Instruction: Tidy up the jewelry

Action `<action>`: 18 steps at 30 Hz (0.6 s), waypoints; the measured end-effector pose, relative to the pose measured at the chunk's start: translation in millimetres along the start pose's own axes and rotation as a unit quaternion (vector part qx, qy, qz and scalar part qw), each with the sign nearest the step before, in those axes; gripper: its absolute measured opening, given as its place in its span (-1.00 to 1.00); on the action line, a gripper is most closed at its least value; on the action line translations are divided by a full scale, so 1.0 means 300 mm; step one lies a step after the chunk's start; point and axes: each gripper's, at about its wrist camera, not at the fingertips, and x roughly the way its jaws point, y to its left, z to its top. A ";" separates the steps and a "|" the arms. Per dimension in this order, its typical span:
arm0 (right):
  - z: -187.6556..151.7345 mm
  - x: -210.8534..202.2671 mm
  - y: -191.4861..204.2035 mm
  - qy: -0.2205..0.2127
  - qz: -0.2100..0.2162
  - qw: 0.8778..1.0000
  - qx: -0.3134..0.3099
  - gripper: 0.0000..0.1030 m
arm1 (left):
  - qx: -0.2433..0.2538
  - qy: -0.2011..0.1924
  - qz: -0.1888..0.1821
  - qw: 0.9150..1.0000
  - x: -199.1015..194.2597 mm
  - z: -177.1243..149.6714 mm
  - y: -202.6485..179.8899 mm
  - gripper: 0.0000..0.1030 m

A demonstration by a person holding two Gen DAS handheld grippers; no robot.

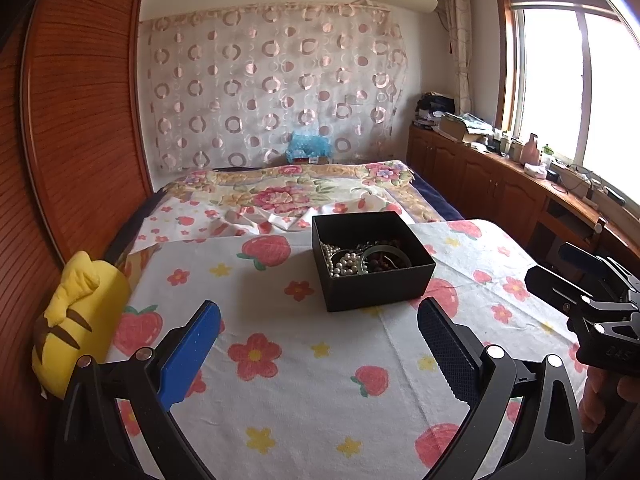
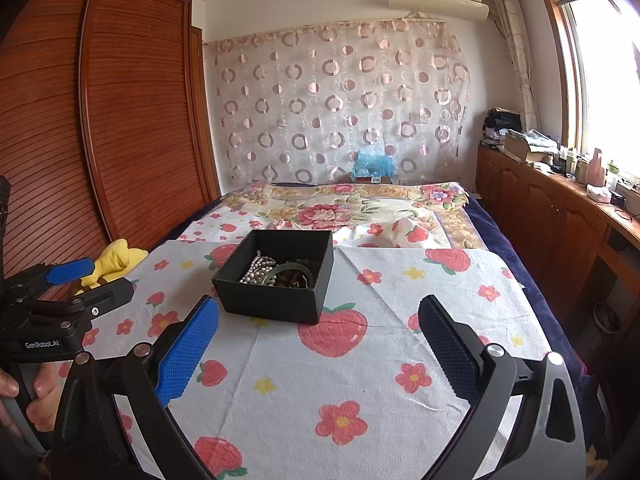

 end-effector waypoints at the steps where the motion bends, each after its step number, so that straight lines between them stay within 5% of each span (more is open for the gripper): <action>1: 0.001 0.000 -0.001 -0.001 -0.001 1.000 -0.001 0.95 | 0.000 0.000 0.000 1.000 0.000 0.000 -0.001 0.85; 18: 0.002 0.000 -0.003 -0.003 -0.002 1.000 0.001 0.95 | 0.002 -0.003 0.001 1.000 -0.007 0.005 -0.016 0.85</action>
